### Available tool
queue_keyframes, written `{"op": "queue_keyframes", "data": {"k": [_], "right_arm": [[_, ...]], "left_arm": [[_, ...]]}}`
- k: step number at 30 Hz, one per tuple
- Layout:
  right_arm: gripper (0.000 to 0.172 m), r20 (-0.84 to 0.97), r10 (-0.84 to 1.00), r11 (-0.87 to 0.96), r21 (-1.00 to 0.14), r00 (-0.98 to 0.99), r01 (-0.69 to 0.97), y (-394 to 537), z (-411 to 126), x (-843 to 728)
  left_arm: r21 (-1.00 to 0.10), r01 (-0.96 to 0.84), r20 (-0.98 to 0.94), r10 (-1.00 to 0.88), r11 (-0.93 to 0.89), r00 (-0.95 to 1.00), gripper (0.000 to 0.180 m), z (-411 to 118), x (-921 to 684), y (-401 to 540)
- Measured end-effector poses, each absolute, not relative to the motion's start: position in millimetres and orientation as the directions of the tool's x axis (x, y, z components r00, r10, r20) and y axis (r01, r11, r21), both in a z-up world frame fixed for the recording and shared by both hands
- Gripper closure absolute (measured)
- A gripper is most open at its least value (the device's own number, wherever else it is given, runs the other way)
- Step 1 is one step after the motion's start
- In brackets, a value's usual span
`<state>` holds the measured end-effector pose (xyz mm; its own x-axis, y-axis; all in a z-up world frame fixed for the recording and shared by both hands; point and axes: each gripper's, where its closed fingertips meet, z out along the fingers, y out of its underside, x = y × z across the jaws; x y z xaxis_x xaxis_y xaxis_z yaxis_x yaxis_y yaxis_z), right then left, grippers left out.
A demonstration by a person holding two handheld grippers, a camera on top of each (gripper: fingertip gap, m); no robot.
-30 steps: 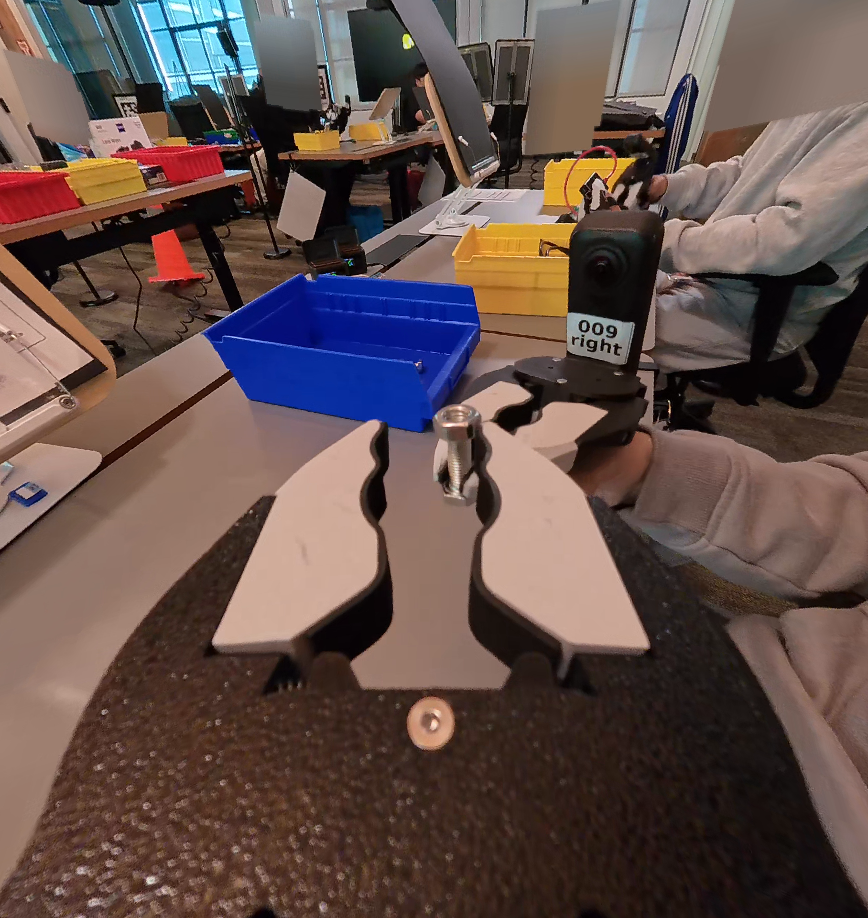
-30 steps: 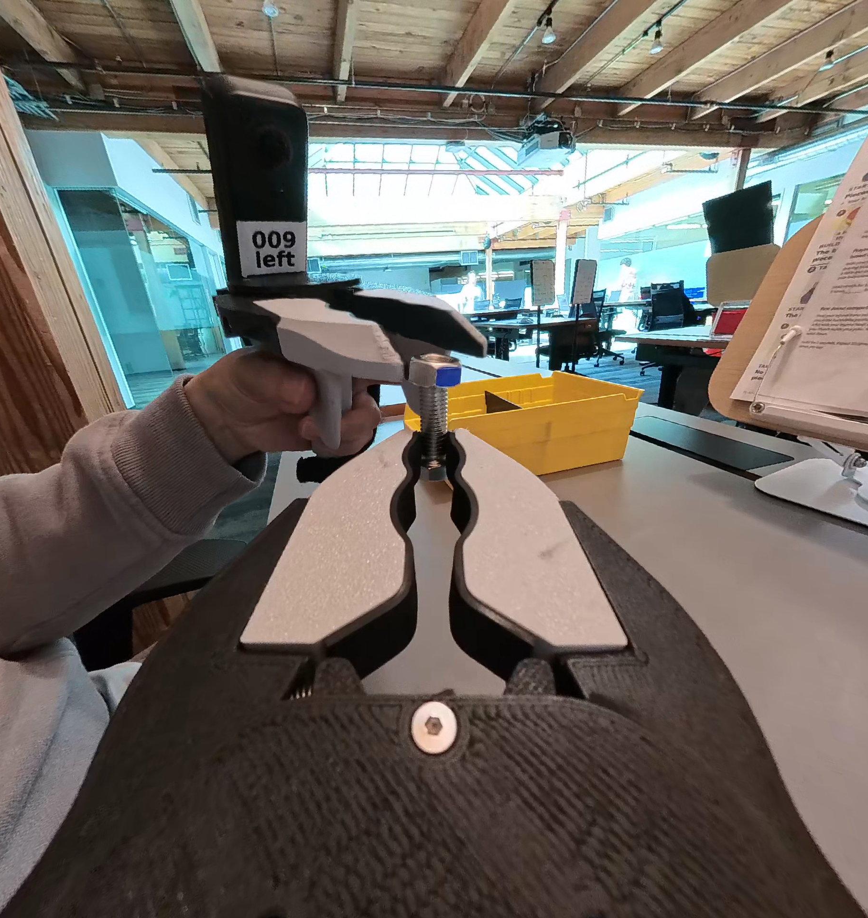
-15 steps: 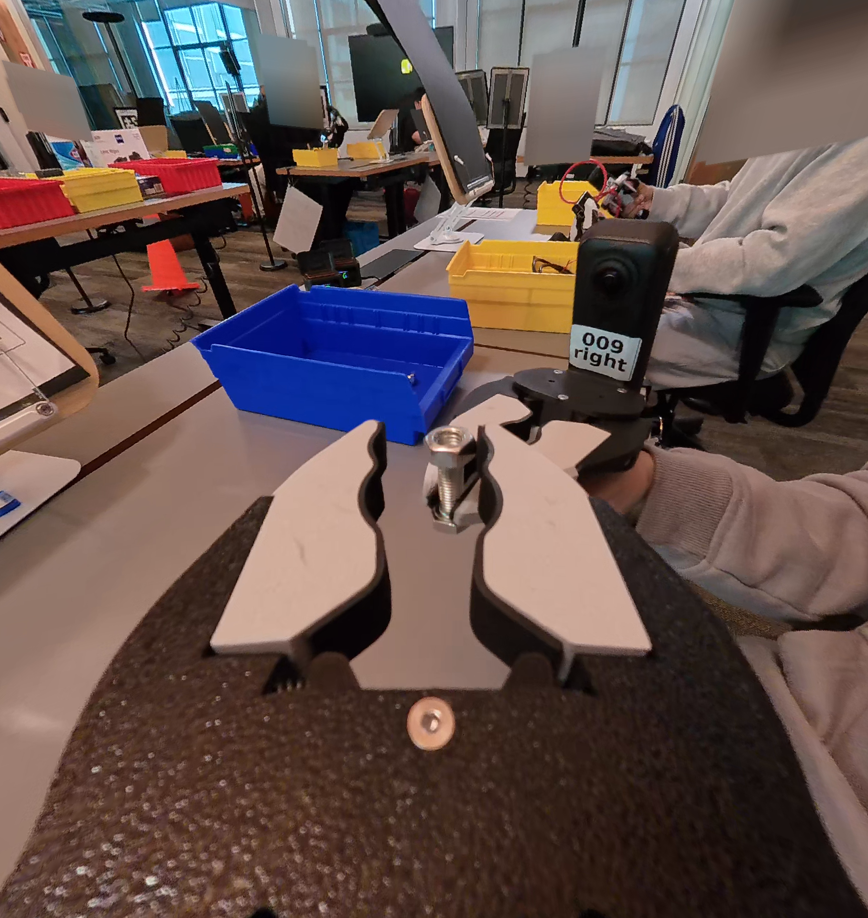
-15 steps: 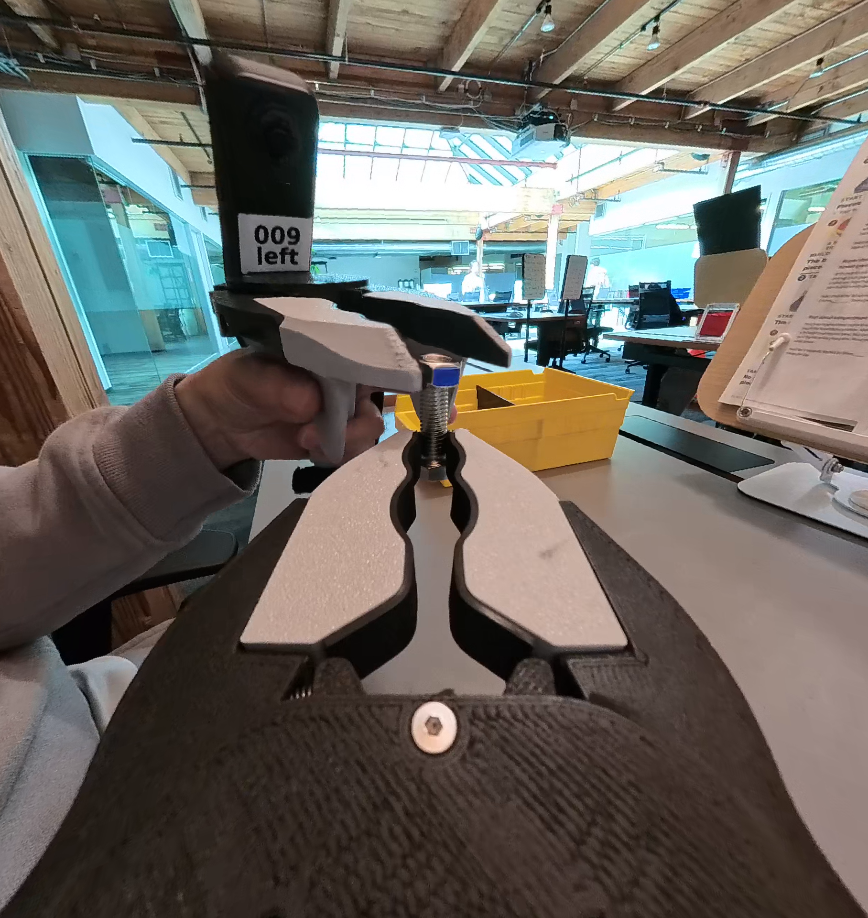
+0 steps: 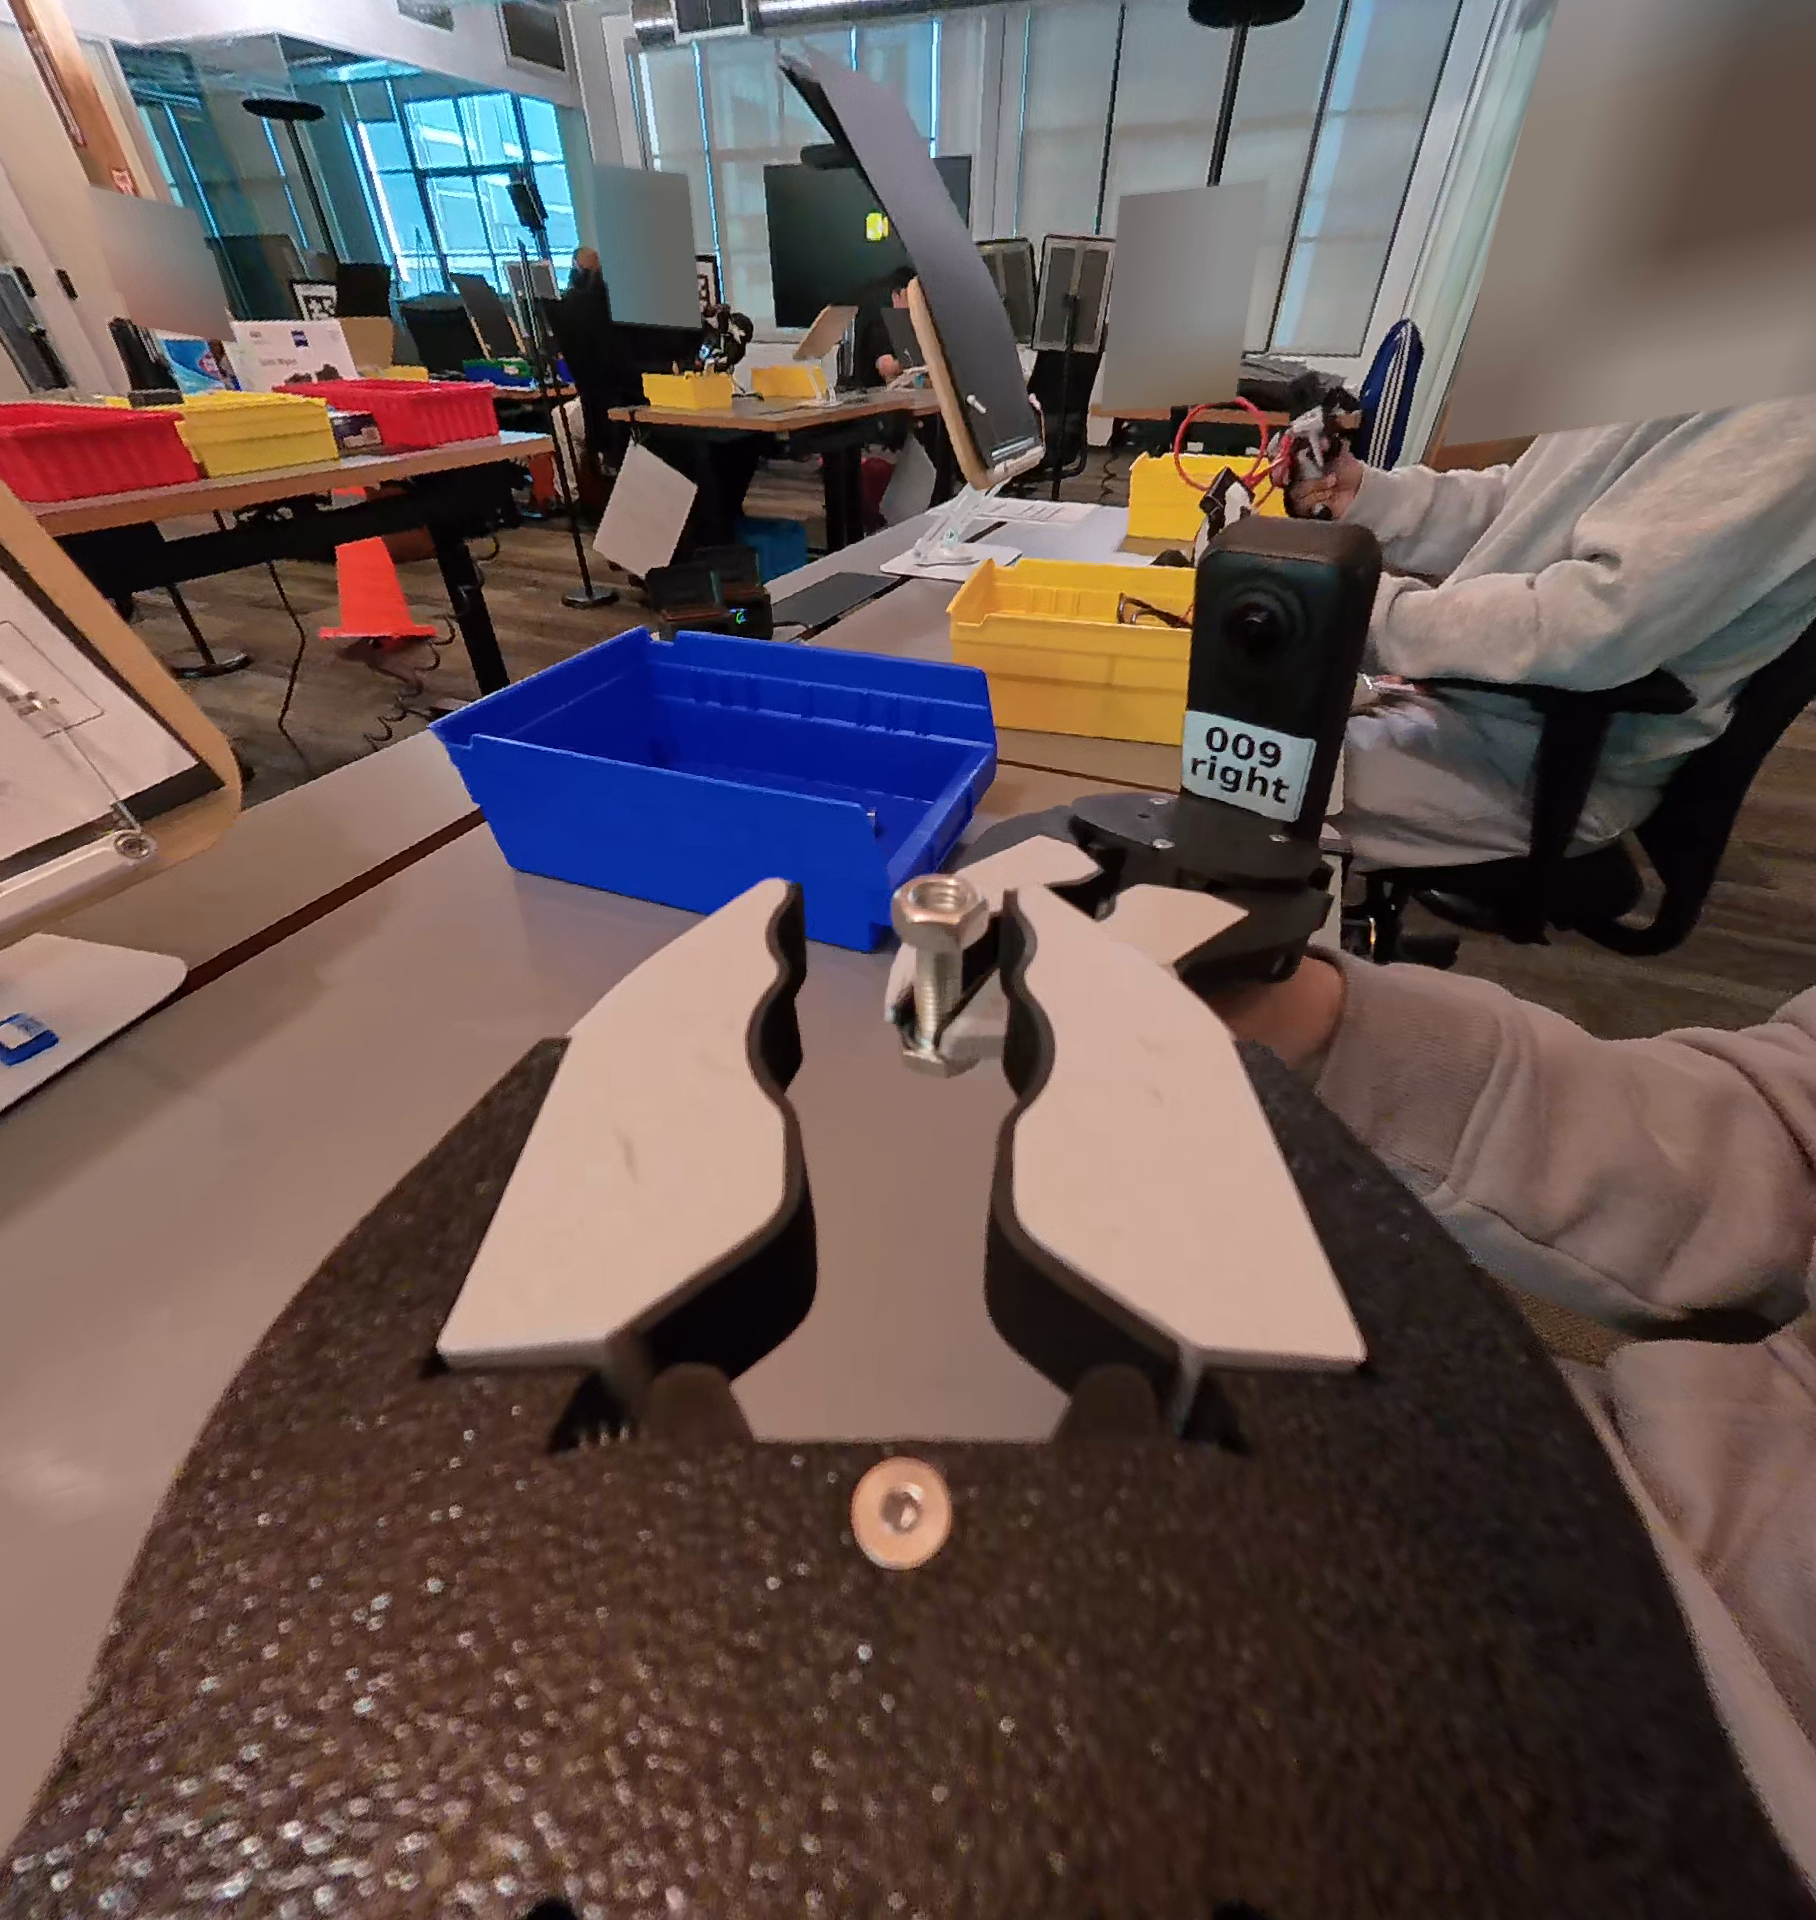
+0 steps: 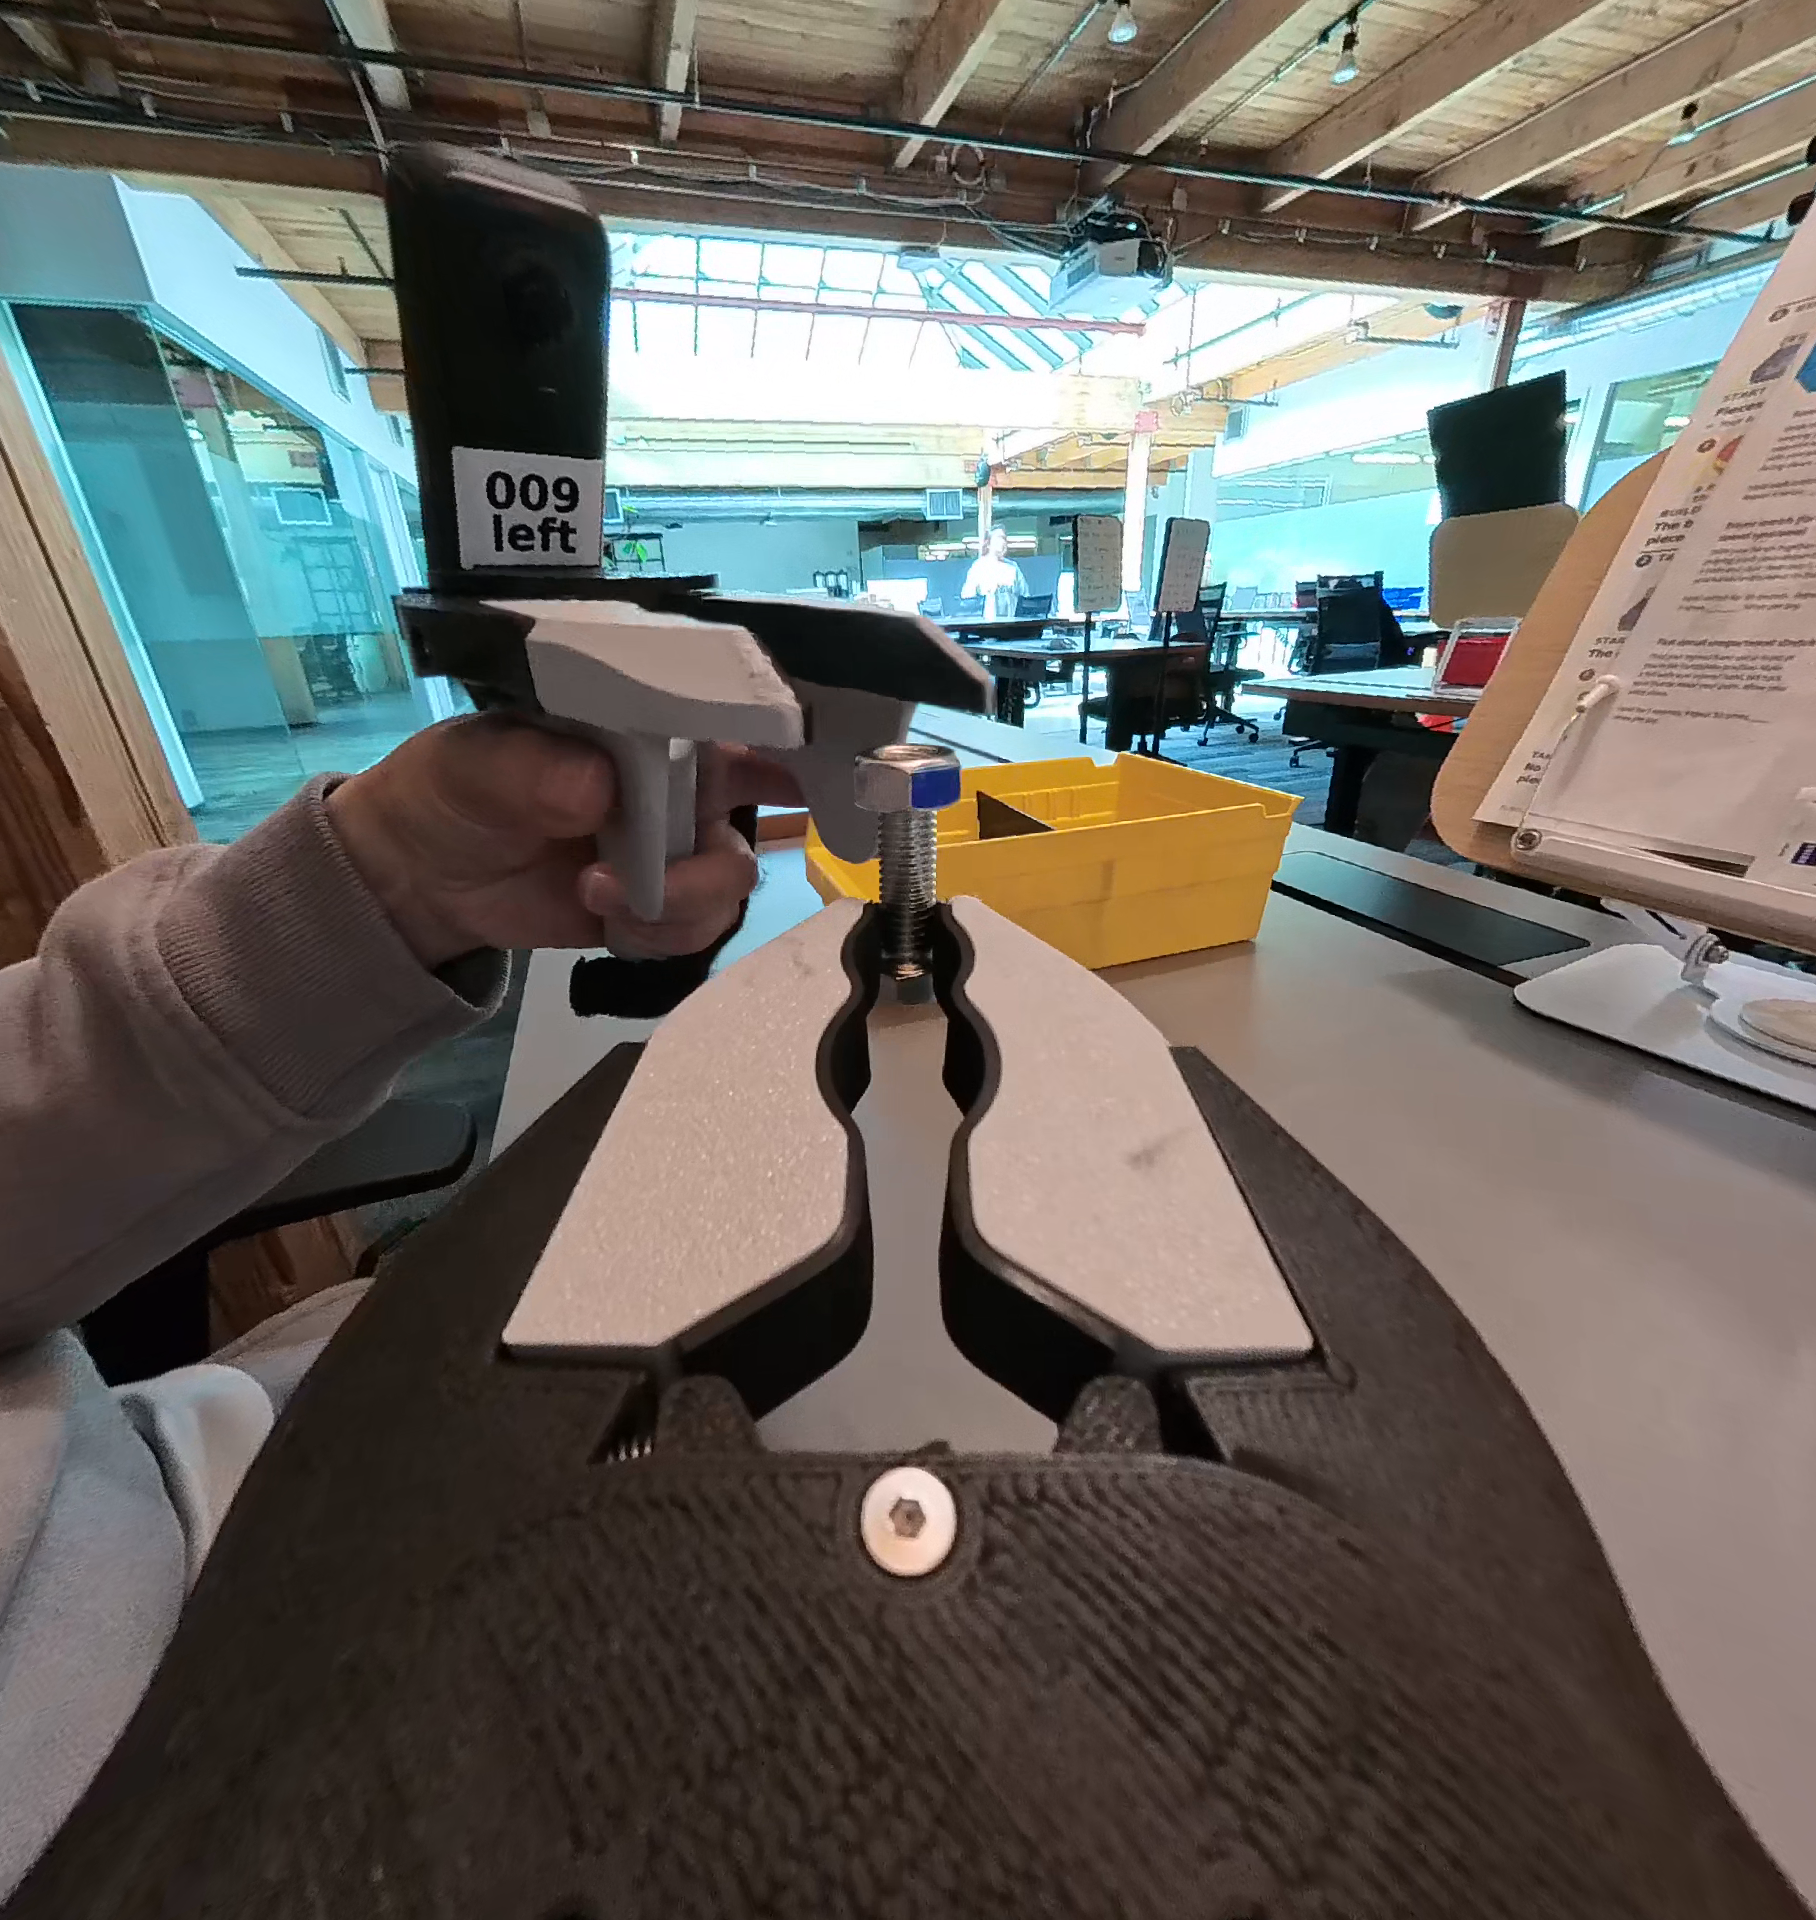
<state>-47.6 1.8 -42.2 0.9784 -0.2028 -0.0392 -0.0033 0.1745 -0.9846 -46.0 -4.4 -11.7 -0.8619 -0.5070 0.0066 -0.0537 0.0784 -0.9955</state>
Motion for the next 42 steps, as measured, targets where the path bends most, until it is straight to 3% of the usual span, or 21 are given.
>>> {"op": "queue_keyframes", "data": {"k": [12,23,27,33,40,42], "right_arm": [[0.163,-0.059,-0.218,0.182,-0.983,0.974,-0.018,-1.1,-42.3,-43.4],[0.163,-0.056,-0.221,0.169,-0.985,0.974,-0.018,3.4,-42.2,-46.1],[0.163,-0.087,-0.241,0.173,-0.984,0.967,-0.045,-1.4,-45.5,-38.5],[0.163,-0.086,-0.257,0.161,-0.986,0.963,-0.046,0.8,-47.5,-36.9],[0.163,-0.096,-0.256,0.168,-0.984,0.962,-0.053,1.3,-44.5,-38.7],[0.163,-0.107,-0.250,0.182,-0.981,0.962,-0.062,-1.5,-44.6,-36.8]], "left_arm": [[-0.994,-0.093,0.042,-0.603,0.054,-0.796,0.145,-24.0,-31.9,15.8],[-0.996,-0.084,0.072,-0.579,-0.005,-0.812,0.135,-21.2,-31.3,-3.9],[-0.994,-0.102,0.046,-0.715,0.035,-0.698,0.140,-33.3,-14.7,30.9],[-0.997,-0.071,0.082,-0.627,-0.043,-0.775,0.124,-17.4,-28.3,6.7],[-0.991,-0.112,0.133,-0.638,-0.074,-0.758,0.124,-27.0,-20.8,6.0],[-0.993,-0.110,0.103,-0.724,-0.038,-0.682,0.134,-35.2,-10.1,26.4]]}}
